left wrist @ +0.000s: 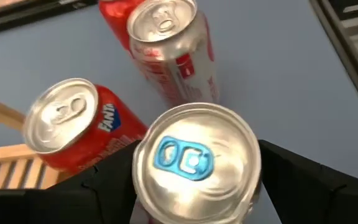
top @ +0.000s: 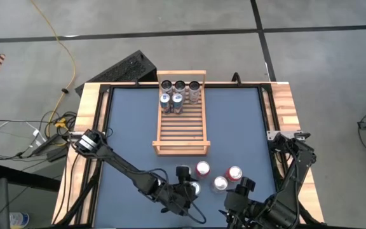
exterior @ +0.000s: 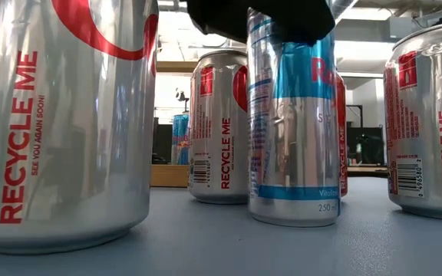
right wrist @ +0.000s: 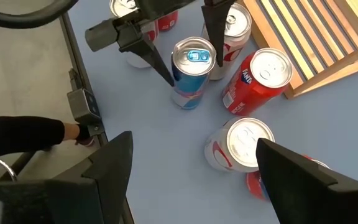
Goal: Place canned beverage on shelf
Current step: Put the blue soda can on the shelf aligned with the other blue soda cans
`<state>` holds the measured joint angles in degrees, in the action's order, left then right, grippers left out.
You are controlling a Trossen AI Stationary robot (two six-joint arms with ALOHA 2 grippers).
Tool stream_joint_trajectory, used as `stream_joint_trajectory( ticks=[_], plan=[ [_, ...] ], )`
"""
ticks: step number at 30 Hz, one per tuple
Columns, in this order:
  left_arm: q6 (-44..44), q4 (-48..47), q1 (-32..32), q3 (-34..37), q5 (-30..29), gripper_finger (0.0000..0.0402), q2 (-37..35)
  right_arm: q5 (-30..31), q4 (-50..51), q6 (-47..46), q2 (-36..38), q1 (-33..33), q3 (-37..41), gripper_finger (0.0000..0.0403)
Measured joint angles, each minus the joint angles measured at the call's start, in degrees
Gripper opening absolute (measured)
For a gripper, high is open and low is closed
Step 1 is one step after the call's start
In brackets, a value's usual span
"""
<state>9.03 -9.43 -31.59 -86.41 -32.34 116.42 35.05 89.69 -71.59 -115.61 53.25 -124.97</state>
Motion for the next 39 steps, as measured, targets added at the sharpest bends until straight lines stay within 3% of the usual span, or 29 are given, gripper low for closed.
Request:
stream_joint_trajectory(
  ticks=[4,10,16,21,26,29,33,39],
  plan=[
    [1.63,-0.09,0.26,0.0,3.82,0.0277,-0.07,0.02,0.02,0.04,0.0,0.0,0.0,0.0311],
    [1.64,0.62,0.13,0.0,6.57,0.0221,-0.09,0.03,0.04,0.06,0.0,0.0,0.0,0.0311],
    [-2.22,2.2,-0.71,0.09,12.49,0.0221,-1.14,0.41,0.09,0.07,0.0,0.36,0.0,0.0311],
    [-11.94,2.38,-0.72,0.11,15.39,0.0221,-5.09,2.78,0.1,1.41,0.0,1.68,0.0,0.0311],
    [-21.19,2.89,-0.17,0.09,25.84,0.0221,-8.0,13.21,-2.02,4.91,0.09,4.61,1.29,0.0311],
    [-26.59,1.88,-0.17,0.09,34.12,0.0221,-10.78,16.03,-2.72,4.75,0.02,6.37,3.03,0.0311],
    [-32.99,2.52,-0.26,0.09,41.11,0.0221,-14.67,18.04,-8.71,4.41,0.07,7.12,7.6,0.0311],
    [-37.65,2.01,0.28,0.04,40.67,0.0221,-17.19,18.35,-27.05,15.7,0.0,4.06,13.14,0.0311]
  ],
)
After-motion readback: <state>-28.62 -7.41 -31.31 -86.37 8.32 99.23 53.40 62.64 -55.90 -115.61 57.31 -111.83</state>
